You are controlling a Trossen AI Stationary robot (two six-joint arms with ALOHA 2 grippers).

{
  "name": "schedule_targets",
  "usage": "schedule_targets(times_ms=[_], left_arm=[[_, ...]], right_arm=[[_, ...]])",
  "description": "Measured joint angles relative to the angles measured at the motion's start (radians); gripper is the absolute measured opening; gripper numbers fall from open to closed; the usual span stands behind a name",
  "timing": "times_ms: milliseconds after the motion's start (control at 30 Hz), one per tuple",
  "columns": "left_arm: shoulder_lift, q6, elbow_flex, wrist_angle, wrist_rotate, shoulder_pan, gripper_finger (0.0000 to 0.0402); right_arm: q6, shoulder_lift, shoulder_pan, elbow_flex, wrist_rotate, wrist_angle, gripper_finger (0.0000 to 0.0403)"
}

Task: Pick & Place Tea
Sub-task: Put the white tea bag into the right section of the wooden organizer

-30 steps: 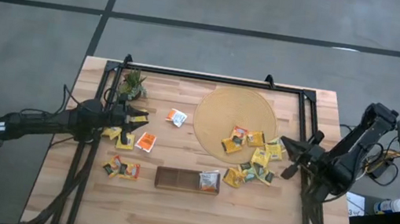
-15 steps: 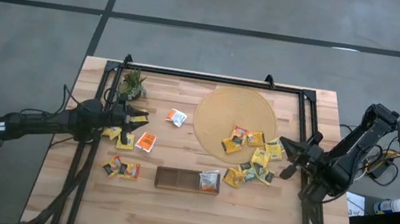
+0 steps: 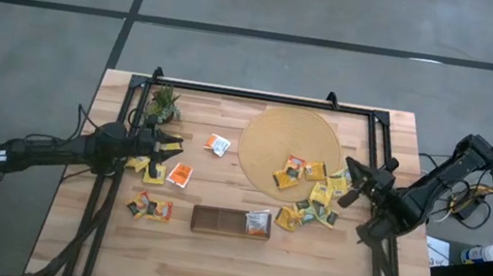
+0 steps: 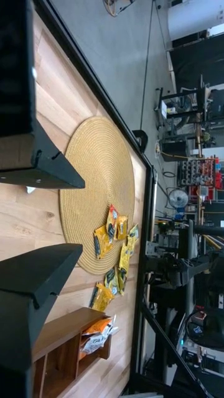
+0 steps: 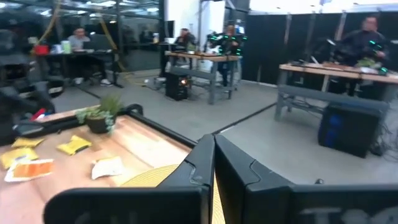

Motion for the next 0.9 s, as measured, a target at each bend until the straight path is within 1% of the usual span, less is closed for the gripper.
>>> schedule_targets(times_ms=[167, 433, 667, 800, 900], left_arm=[[0.000, 0.000, 0.000, 0.000, 0.000, 0.000, 0.0147], [0.000, 0.000, 0.000, 0.000, 0.000, 0.000, 0.0147], [0.000, 0.000, 0.000, 0.000, 0.000, 0.000, 0.0147], [0.000, 0.000, 0.000, 0.000, 0.000, 0.000, 0.0147], [0.000, 0.000, 0.000, 0.000, 0.000, 0.000, 0.0147]], right_arm=[[-0.018, -0.001, -0.061, 0.044, 0.000, 0.008, 0.0009], [-0.022, -0.001, -0.069, 0.131, 0.000, 0.011, 0.0009], [-0.025, 0.001, -0.068, 0.140, -0.003, 0.011, 0.0009], [-0.113, 0.005, -0.068, 0.140, -0.081, 0.011, 0.0009], [-0.133, 0.005, -0.068, 0.140, -0.063, 0.019, 0.0009]])
